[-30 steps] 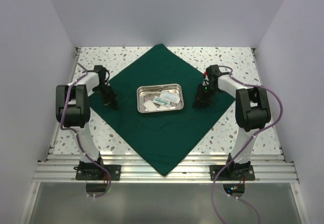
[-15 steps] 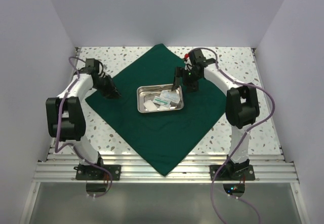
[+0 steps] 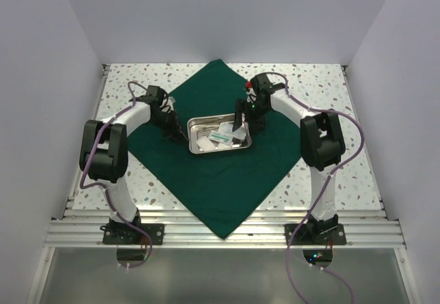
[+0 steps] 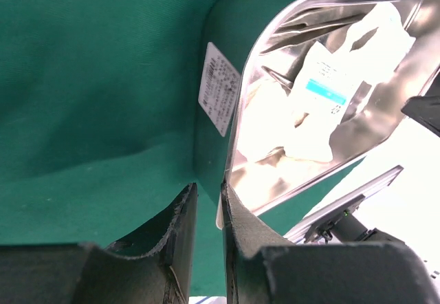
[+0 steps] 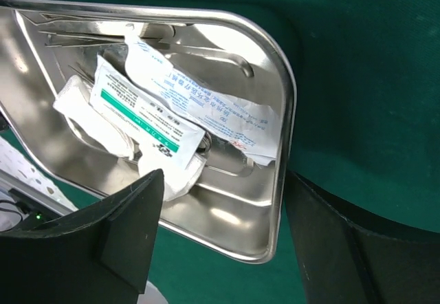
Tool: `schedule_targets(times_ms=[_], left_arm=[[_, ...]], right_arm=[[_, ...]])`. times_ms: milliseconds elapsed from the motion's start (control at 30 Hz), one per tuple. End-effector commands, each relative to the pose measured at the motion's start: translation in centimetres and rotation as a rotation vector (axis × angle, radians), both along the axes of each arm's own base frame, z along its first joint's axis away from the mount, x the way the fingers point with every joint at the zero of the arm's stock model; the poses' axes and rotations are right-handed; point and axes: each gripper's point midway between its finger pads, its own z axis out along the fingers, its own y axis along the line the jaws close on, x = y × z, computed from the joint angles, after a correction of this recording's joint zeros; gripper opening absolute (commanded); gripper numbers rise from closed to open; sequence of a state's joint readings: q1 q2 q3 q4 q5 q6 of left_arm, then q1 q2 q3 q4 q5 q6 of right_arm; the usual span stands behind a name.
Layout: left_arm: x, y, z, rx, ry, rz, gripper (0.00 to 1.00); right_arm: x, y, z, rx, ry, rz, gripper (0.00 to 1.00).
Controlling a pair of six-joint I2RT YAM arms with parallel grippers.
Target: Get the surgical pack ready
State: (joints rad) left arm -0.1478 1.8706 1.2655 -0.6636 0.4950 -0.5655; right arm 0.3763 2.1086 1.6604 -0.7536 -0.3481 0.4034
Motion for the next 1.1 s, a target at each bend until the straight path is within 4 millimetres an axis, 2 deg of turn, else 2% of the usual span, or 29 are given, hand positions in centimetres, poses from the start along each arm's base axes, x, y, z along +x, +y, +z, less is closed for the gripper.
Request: schedule_targets(times_ms=[0,367,633,1067], left_arm=[[0.3,-0.9,0.6,-0.049,-0.019,0.005,0.24],[-1.1,-1.0,1.2,-0.065,-0.016,0.021,0.24],[-1.5,-0.9,1.1,-0.061,-0.014,0.028,0.24],[-1.6,-1.0,1.2,-0.069,-0.018,0.03,0.24]], right_arm=[[-0.2,0.8,0.3,0.016,-0.01,0.011,0.72],[-1.8,1.8,0.8,0.069,0.009,0.04,0.4],[-2.6,1.5,1.0,0.059,0.01,0.047,0.38],[-2.7,0.8,1.2,0.026,-0.001,0.056,0.4]])
